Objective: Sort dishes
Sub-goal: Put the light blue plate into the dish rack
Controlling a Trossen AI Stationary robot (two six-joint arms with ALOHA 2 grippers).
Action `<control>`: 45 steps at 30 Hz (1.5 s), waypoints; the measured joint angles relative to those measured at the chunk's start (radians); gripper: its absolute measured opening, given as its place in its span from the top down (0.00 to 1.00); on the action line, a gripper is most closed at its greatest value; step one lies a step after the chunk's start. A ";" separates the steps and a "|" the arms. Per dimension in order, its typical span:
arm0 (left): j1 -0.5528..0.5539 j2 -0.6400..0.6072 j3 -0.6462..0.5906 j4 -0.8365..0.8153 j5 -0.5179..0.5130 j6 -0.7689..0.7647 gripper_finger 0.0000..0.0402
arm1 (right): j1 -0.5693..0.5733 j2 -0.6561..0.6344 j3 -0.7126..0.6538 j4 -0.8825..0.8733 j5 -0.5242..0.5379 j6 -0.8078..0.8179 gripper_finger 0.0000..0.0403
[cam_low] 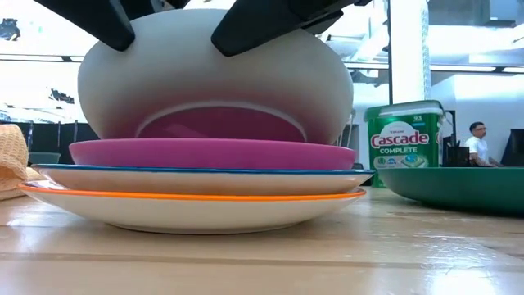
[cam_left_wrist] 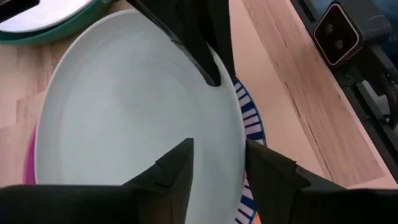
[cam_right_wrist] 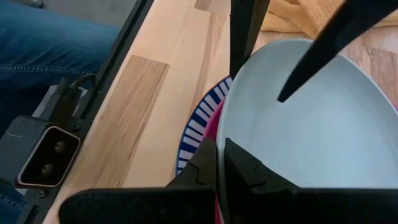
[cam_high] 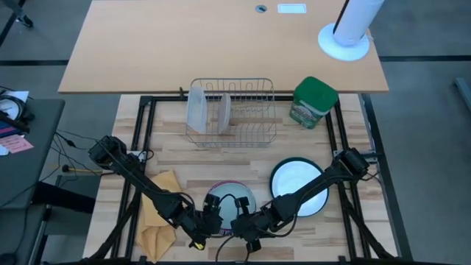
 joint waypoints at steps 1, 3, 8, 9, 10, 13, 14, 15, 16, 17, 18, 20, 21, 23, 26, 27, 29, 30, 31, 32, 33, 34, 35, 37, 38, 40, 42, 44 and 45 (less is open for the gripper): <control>0.001 0.000 0.000 0.000 0.001 0.000 0.70 | -0.001 0.000 0.000 -0.001 0.000 0.000 0.97; 0.002 0.000 -0.001 0.000 0.003 0.000 0.74 | -0.001 0.000 0.000 -0.001 0.000 0.000 0.97; 0.002 0.000 -0.001 0.003 0.002 0.026 0.86 | -0.001 0.000 0.000 -0.003 0.001 0.000 0.97; 0.002 0.000 -0.001 0.004 0.002 0.039 0.89 | -0.001 0.000 0.000 -0.006 0.001 0.000 0.97; 0.002 0.000 -0.001 0.004 0.002 0.047 0.91 | -0.001 0.000 0.000 -0.008 0.001 0.000 0.97; 0.002 0.000 -0.001 0.003 -0.002 0.062 0.98 | -0.001 -0.007 0.000 -0.013 0.024 0.029 0.97; 0.002 -0.001 -0.001 0.003 -0.006 0.063 0.98 | 0.000 -0.013 -0.001 -0.016 0.037 0.045 0.96; 0.002 -0.003 -0.001 0.007 -0.009 0.065 0.98 | 0.002 -0.021 -0.002 -0.019 0.044 0.052 0.95; 0.003 -0.006 0.001 0.006 -0.012 0.074 0.98 | 0.006 -0.033 -0.002 -0.021 0.048 0.055 0.93; 0.003 -0.006 0.009 -0.001 -0.018 0.080 0.98 | 0.011 -0.046 -0.002 -0.024 0.051 0.057 0.91; 0.003 -0.006 0.021 -0.014 -0.023 0.085 0.98 | 0.015 -0.062 -0.001 -0.032 0.055 0.058 0.89; 0.003 -0.006 0.049 -0.054 -0.037 0.086 0.99 | 0.021 -0.092 0.001 -0.061 0.058 0.057 0.85; 0.001 -0.006 0.066 -0.071 -0.049 0.086 0.99 | 0.023 -0.104 0.001 -0.073 0.058 0.055 0.83; -0.002 -0.006 0.097 -0.106 -0.060 0.087 0.99 | 0.028 -0.120 0.001 -0.086 0.058 0.050 0.81; -0.004 -0.006 0.127 -0.136 -0.079 0.090 0.99 | 0.029 -0.150 0.001 -0.113 0.058 0.037 0.78; -0.003 -0.007 0.135 -0.144 -0.083 0.091 1.00 | 0.029 -0.160 0.001 -0.122 0.058 0.029 0.77; -0.003 -0.009 0.145 -0.156 -0.092 0.091 1.00 | 0.028 -0.180 0.001 -0.143 0.059 0.019 0.77; -0.001 -0.009 0.147 -0.162 -0.095 0.093 1.00 | 0.032 -0.190 0.001 -0.155 0.060 0.016 0.77; 0.002 -0.009 0.147 -0.164 -0.101 0.099 1.00 | 0.034 -0.201 0.001 -0.169 0.066 0.015 0.76; 0.003 -0.009 0.147 -0.166 -0.106 0.107 1.00 | 0.038 -0.215 0.001 -0.185 0.074 0.015 0.76; 0.005 -0.009 0.147 -0.165 -0.112 0.115 1.00 | 0.043 -0.233 0.001 -0.205 0.084 0.011 0.76; 0.008 -0.009 0.147 -0.162 -0.124 0.124 1.00 | 0.049 -0.253 0.001 -0.225 0.094 0.001 0.76; 0.011 -0.009 0.150 -0.160 -0.138 0.127 1.00 | 0.058 -0.278 0.001 -0.248 0.108 -0.011 0.76; 0.020 -0.010 0.161 -0.166 -0.198 0.107 1.00 | 0.076 -0.335 0.001 -0.300 0.143 -0.053 0.76; 0.029 -0.011 0.170 -0.173 -0.216 0.096 1.00 | 0.084 -0.365 0.001 -0.320 0.165 -0.074 0.76; 0.045 -0.019 0.192 -0.177 -0.227 0.090 1.00 | 0.102 -0.432 0.001 -0.345 0.228 -0.108 0.76; 0.059 -0.032 0.209 -0.169 -0.232 0.089 1.00 | 0.122 -0.505 0.001 -0.349 0.316 -0.134 0.76; 0.067 -0.048 0.225 -0.155 -0.246 0.090 1.00 | 0.143 -0.577 0.001 -0.351 0.405 -0.145 0.76; 0.071 -0.057 0.232 -0.150 -0.260 0.090 1.00 | 0.153 -0.610 0.001 -0.352 0.444 -0.154 0.76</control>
